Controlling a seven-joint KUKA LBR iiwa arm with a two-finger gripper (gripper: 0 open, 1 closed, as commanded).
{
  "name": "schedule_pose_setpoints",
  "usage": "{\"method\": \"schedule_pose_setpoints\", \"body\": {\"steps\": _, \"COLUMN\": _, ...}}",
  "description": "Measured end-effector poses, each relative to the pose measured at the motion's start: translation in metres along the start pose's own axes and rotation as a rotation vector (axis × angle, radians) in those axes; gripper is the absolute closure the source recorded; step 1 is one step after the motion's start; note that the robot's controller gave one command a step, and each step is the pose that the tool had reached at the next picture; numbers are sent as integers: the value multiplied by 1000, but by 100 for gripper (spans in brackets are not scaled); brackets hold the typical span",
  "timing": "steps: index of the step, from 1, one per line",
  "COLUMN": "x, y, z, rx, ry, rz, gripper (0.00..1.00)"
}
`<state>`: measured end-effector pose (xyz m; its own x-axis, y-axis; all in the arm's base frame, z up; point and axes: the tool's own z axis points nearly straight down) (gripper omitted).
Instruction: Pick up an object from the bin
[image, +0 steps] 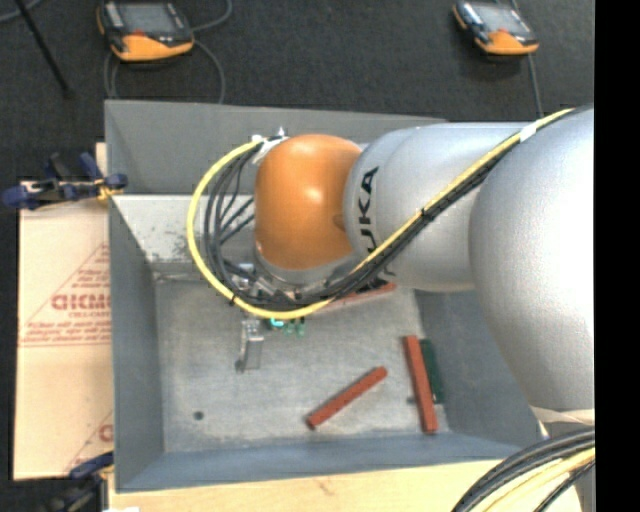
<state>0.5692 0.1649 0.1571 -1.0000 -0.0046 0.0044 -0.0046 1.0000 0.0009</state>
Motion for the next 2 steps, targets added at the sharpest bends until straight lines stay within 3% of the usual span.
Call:
{"method": "schedule_pose_setpoints", "body": {"steps": 1, "x": -70, "y": -30, "z": 86, "rx": -4, "ry": -14, "rz": 216, "gripper": 0}}
{"method": "schedule_pose_setpoints", "body": {"steps": 2, "x": -71, "y": -60, "z": 54, "rx": 1, "ry": -14, "rz": -37, "gripper": 0}}
